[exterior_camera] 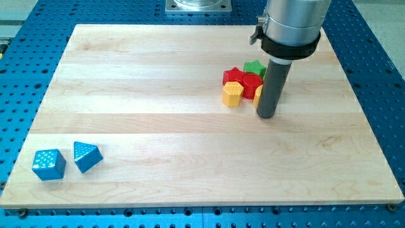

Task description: Push the blue blocks into the group of objects

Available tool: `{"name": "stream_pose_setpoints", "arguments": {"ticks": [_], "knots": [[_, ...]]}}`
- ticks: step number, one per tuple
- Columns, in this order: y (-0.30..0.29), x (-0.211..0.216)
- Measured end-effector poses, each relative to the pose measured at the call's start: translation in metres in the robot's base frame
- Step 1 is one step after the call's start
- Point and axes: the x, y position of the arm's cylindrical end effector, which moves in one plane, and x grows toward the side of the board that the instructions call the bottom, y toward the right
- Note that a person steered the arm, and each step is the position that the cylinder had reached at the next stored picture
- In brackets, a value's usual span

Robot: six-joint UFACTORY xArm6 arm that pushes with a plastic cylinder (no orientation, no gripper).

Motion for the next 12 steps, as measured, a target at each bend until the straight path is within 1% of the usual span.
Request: {"name": "stream_pose_setpoints", "arguments": {"ticks": [1,2,3,4,5,6,7,8,9,10,11,12], "knots": [[-0.034,0.098],[-0.162,0.136],[-0.335,0.142],[-0.419,0.138],[-0.407,0.116],[-0.326,0.105],[-0.241,0.110],[-0.241,0.100],[-0.173,0.101],[-0.129,0.094],[-0.119,0.094],[-0.076,0.112]]}}
